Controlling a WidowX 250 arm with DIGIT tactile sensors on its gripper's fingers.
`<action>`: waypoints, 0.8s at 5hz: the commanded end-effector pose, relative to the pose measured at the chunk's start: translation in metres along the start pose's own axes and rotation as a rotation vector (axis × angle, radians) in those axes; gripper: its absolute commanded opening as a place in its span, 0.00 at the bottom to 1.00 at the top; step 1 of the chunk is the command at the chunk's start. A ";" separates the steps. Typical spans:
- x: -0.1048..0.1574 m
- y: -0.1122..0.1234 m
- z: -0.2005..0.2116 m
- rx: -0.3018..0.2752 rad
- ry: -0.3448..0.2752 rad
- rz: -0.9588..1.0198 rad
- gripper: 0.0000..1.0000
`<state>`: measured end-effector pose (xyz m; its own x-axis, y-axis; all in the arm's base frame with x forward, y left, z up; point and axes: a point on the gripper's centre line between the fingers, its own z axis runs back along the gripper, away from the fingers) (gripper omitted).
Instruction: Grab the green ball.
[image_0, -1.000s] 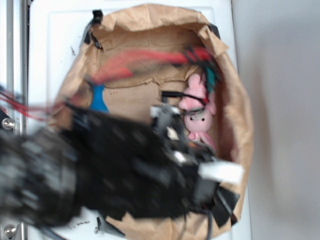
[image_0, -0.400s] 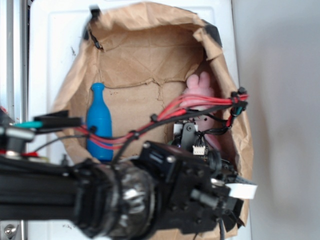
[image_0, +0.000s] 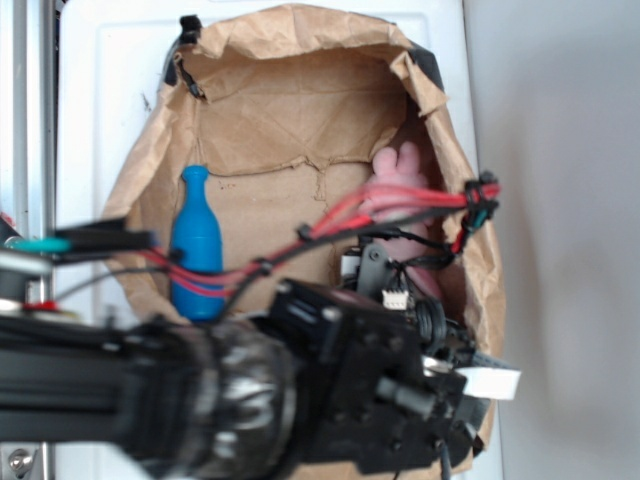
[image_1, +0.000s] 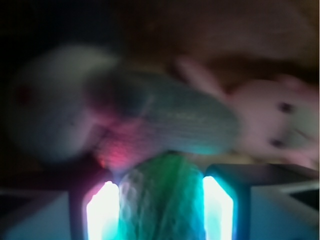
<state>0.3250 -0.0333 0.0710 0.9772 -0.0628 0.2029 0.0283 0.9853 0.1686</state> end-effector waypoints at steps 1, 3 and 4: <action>-0.011 0.063 0.103 -0.003 -0.060 0.142 0.00; -0.030 0.093 0.158 -0.023 -0.007 0.130 0.00; -0.038 0.099 0.159 -0.071 -0.038 0.171 0.00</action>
<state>0.2576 0.0377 0.2199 0.9728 0.0918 0.2127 -0.1080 0.9920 0.0659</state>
